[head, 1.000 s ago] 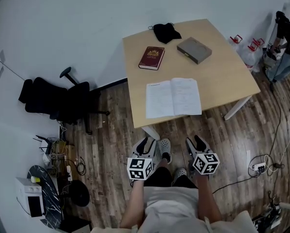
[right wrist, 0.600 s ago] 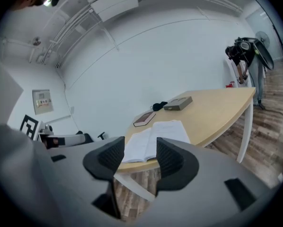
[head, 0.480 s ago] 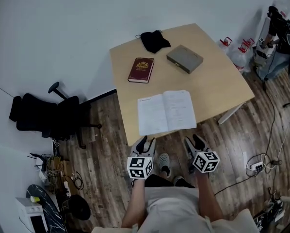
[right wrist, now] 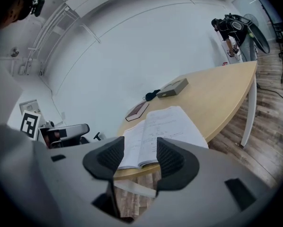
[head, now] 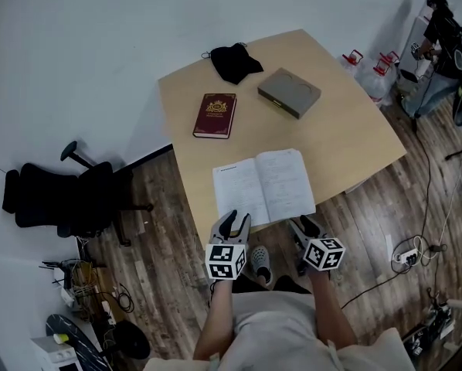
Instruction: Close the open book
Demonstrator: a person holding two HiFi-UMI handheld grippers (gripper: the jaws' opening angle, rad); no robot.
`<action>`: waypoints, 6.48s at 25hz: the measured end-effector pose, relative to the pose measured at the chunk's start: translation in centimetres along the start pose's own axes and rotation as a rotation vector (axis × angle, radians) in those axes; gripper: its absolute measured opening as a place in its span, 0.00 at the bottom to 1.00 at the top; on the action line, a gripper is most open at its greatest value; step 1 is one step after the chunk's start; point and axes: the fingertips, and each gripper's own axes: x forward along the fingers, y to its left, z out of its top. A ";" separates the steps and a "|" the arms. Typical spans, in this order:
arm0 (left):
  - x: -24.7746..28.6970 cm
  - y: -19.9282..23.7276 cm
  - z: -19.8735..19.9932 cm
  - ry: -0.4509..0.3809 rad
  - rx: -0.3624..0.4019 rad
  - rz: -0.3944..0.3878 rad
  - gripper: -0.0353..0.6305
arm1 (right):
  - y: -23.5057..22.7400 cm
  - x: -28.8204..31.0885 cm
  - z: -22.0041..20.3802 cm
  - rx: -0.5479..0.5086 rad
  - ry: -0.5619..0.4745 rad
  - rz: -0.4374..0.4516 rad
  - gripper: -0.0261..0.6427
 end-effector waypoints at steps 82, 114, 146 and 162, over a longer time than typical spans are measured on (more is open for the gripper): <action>4.2 13.7 -0.6 0.039 -0.042 0.100 0.09 | -5.8 8.8 -3.9 1.032 -0.302 0.068 0.11; 2.7 15.0 -0.6 0.025 -0.055 0.139 0.09 | -6.3 9.1 -3.7 0.714 -0.145 -0.339 0.10; 0.3 13.7 -2.2 0.055 -0.042 0.169 0.09 | -3.2 8.3 -2.0 0.388 -0.150 -0.302 0.08; -1.2 13.7 -3.6 0.075 -0.032 0.194 0.09 | -1.1 8.7 -1.6 0.205 -0.145 -0.289 0.08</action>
